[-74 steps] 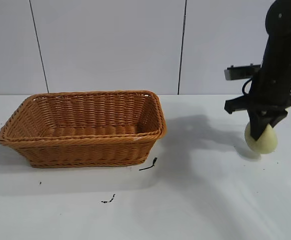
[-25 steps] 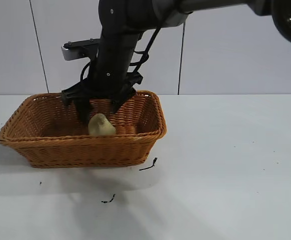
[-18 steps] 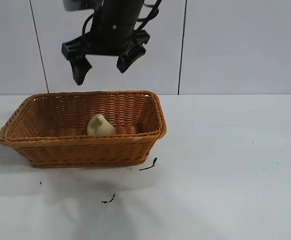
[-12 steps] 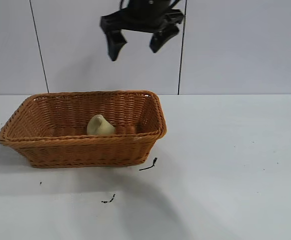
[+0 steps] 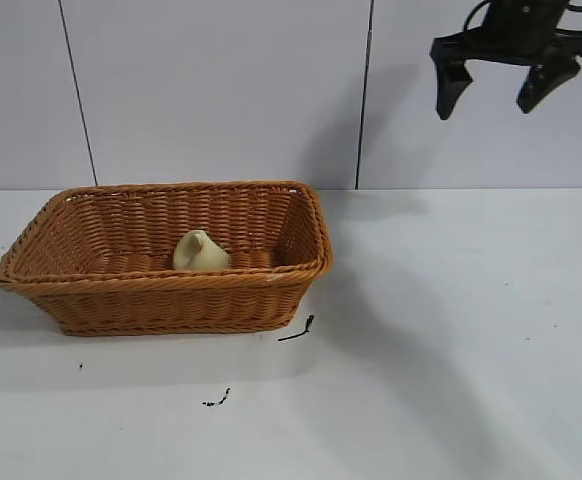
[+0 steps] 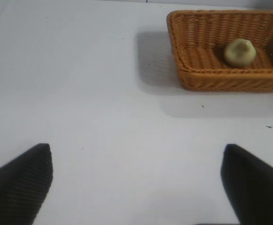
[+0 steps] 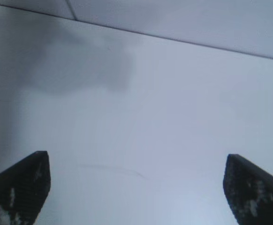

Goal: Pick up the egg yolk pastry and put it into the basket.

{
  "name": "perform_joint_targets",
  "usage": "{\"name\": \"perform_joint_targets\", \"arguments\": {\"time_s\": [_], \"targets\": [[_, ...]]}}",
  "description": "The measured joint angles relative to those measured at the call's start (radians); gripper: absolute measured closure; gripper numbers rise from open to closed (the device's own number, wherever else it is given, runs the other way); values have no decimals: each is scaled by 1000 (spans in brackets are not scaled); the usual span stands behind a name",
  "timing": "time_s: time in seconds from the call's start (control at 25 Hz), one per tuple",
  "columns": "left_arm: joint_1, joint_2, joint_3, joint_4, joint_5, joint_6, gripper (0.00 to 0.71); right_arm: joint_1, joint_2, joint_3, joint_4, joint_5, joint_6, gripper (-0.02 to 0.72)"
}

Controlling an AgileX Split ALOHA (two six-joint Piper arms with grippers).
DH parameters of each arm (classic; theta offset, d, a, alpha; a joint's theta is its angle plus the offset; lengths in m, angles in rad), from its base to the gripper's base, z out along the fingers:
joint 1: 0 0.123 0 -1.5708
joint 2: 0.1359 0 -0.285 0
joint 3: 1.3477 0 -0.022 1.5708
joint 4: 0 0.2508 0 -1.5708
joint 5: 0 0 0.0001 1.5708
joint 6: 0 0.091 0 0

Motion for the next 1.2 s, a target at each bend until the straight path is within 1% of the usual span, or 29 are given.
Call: {"name": "perform_joint_targets", "arguments": {"time_s": [0.16,0.2,0.32,0.4,0.52,0.68,0.8,1.2], "targets": [[0,0,0,0,0,0,14,-31,0,0,14,108,-14,10],[0,0,0,0,0,0,14,-32,0,0,15,121,-23,10],[0,0,0,0,0,0,14,-32,-23,23,29,129,-29,10],[0,0,0,0,0,0,14,-32,-61,62,41,132,-31,10],[0,0,0,0,0,0,14,-32,-148,151,43,132,-32,10],[0,0,0,0,0,0,14,-32,-304,335,43,130,-47,10],[0,0,0,0,0,0,14,-32,-440,511,43,130,-57,10],[0,0,0,0,0,0,14,-32,-981,1048,39,131,-59,10]]}}
